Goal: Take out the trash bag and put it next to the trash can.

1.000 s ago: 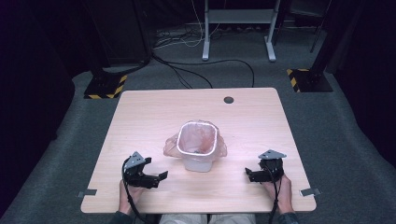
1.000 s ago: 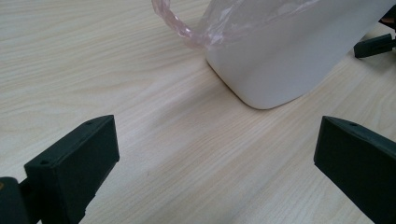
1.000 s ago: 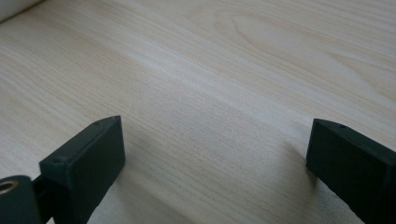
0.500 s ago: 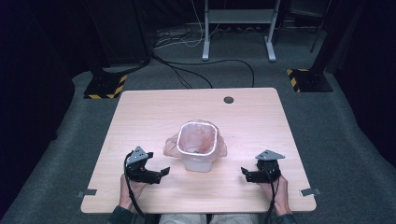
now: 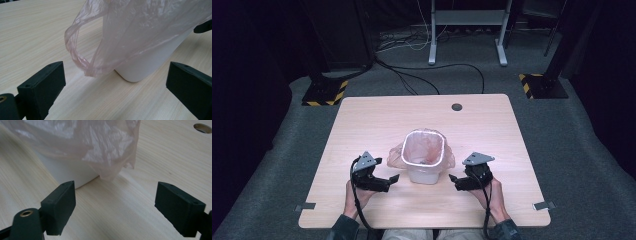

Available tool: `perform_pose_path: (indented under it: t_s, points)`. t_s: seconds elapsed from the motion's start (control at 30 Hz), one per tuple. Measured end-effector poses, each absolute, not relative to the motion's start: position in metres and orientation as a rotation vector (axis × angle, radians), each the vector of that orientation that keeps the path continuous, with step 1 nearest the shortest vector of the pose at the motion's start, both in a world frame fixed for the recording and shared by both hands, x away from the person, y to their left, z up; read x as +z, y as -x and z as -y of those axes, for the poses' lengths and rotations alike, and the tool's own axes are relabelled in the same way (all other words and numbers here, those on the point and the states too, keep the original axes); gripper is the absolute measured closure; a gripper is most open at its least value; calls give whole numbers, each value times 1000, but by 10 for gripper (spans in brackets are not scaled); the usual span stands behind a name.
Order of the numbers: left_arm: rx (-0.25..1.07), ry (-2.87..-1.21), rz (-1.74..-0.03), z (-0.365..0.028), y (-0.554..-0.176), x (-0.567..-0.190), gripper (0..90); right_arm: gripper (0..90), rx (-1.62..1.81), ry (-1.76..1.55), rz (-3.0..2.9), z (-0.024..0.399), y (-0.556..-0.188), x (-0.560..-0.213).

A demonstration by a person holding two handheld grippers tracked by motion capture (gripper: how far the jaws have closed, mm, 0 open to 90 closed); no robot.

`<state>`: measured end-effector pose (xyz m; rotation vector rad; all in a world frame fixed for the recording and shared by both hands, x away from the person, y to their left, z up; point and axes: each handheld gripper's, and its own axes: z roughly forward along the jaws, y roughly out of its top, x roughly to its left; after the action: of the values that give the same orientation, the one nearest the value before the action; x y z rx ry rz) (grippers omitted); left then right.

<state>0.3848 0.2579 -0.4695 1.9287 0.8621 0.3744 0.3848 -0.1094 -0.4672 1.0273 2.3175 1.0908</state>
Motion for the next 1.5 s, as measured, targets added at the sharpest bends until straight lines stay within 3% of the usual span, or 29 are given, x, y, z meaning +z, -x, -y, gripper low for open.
perform_pose_path:
  t_s: [0.33,0.43,0.53,0.7,0.77,0.8,0.83,0.87,1.07,1.5]
  points:
    - [363,-1961,-853,-249,-400,-469,81,245,1079,-1005,-2326,97,-395,-465]
    - [390,-1965,-853,-247,-400,-468,154,349,1075,-994,-2313,97,-395,-464]
    - [441,-1964,-856,-245,-398,-466,286,558,1083,-987,-2304,98,-394,-461]
    - [483,-1975,-836,-241,-396,-465,506,739,1100,-963,-2301,99,-393,-456]
    - [492,-1969,-822,-241,-395,-464,616,767,1102,-956,-2299,99,-392,-456]
    - [507,-1966,-811,-241,-394,-462,616,804,1106,-950,-2296,99,-391,-454]
    - [507,-1962,-801,-241,-393,-461,704,860,1113,-931,-2289,99,-389,-452]
    - [507,-1957,-794,-241,-393,-460,733,880,1115,-924,-2287,100,-389,-451]
    - [525,-1939,-757,-242,-389,-452,866,900,1139,-913,-2269,102,-386,-440]
    - [543,-1886,-704,-241,-381,-428,894,900,1178,-856,-2205,104,-377,-404]
